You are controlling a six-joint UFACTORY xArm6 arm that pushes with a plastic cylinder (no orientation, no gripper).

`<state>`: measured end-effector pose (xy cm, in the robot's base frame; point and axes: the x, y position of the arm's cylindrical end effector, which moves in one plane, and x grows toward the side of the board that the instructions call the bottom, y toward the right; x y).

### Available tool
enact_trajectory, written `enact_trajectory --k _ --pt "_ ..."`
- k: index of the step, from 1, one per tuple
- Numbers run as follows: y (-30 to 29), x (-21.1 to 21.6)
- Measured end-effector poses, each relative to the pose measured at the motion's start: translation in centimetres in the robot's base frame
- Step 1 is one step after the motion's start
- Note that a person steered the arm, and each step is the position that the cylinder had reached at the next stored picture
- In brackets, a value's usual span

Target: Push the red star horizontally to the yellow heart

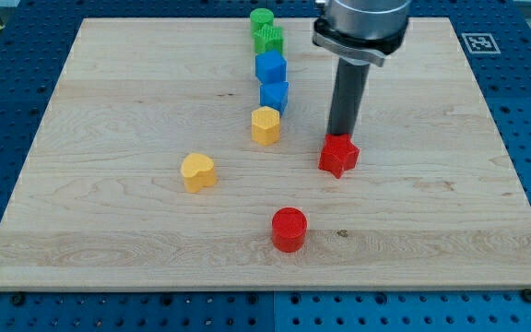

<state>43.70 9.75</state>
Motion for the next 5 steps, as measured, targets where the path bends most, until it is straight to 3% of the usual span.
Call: enact_trajectory --k 5 --pt "-2.9 2.6"
